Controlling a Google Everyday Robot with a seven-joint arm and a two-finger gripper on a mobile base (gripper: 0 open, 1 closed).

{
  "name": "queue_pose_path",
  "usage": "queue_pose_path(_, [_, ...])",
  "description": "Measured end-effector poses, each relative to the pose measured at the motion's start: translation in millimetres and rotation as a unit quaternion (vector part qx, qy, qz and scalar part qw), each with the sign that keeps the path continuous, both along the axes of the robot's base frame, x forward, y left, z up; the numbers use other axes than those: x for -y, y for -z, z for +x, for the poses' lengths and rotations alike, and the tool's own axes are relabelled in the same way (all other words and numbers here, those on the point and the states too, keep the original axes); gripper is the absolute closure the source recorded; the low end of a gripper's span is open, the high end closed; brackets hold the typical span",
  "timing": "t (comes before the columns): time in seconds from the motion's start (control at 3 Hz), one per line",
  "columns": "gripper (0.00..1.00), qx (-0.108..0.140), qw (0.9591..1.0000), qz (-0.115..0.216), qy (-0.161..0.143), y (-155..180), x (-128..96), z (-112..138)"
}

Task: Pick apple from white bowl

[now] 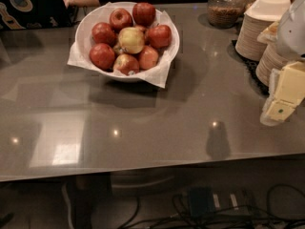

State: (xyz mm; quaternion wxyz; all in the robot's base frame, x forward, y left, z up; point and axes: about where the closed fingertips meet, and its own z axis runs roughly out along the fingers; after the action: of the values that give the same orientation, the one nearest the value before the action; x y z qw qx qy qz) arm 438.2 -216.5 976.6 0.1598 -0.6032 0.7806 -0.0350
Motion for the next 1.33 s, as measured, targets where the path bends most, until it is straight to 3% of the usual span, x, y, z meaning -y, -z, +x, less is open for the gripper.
queue_pose_path(0.67, [0.00,0.014,0.9998,0.013,-0.008,-3.6,-9.1,8.4])
queue_pose_path(1.33, [0.00,0.075,0.9922,0.086,-0.051,-22.4,-74.0,64.2])
